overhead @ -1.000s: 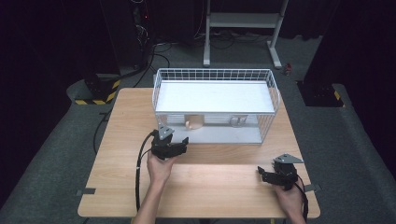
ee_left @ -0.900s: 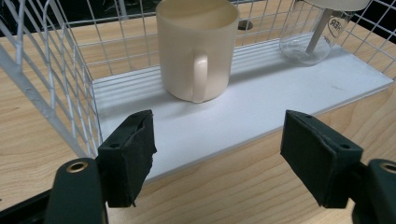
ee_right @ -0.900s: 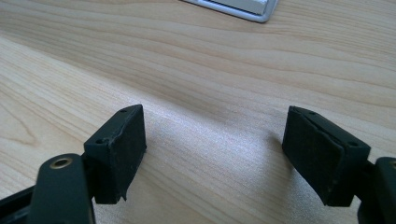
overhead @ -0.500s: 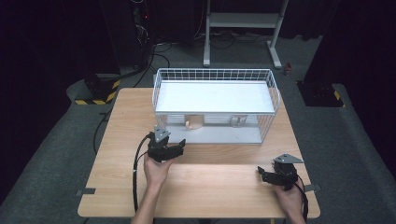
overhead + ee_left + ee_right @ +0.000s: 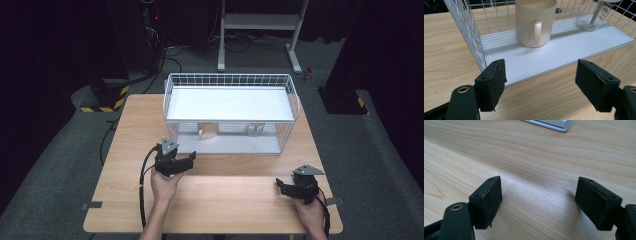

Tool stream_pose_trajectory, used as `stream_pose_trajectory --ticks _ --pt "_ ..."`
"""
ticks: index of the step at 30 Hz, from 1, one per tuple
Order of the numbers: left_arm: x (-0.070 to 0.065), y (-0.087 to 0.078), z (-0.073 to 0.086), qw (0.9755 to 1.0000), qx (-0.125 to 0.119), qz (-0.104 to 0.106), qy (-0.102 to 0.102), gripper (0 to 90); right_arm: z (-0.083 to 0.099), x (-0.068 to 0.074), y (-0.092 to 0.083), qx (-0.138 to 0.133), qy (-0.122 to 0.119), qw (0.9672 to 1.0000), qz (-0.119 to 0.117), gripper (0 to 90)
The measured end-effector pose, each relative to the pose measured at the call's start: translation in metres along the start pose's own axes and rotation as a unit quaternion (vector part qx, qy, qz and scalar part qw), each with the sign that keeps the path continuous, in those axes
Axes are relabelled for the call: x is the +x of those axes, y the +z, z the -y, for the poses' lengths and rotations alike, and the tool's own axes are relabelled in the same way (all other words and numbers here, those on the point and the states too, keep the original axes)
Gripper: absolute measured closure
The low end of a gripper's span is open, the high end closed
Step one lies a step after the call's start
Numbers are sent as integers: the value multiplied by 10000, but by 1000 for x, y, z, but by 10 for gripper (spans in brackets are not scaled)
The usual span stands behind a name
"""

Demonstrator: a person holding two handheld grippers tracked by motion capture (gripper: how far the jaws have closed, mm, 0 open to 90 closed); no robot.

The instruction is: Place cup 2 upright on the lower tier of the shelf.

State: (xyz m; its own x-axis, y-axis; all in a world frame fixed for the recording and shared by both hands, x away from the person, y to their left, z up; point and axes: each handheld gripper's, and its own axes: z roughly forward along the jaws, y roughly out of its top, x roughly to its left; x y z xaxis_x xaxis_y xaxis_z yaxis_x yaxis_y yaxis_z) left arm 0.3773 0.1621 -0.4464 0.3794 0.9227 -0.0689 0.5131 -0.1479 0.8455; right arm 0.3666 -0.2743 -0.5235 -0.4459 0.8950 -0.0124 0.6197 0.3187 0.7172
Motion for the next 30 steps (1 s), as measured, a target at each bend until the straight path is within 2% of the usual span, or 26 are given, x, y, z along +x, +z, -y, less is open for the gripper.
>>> stream_pose_trajectory --ticks 15,30 --pt "9 -13 13 9998 -13 68 -205 249 0 0 0 0 0 10000 2 216" --pt "14 -22 23 9997 34 41 -225 248 0 0 0 0 0 10000 1 216"
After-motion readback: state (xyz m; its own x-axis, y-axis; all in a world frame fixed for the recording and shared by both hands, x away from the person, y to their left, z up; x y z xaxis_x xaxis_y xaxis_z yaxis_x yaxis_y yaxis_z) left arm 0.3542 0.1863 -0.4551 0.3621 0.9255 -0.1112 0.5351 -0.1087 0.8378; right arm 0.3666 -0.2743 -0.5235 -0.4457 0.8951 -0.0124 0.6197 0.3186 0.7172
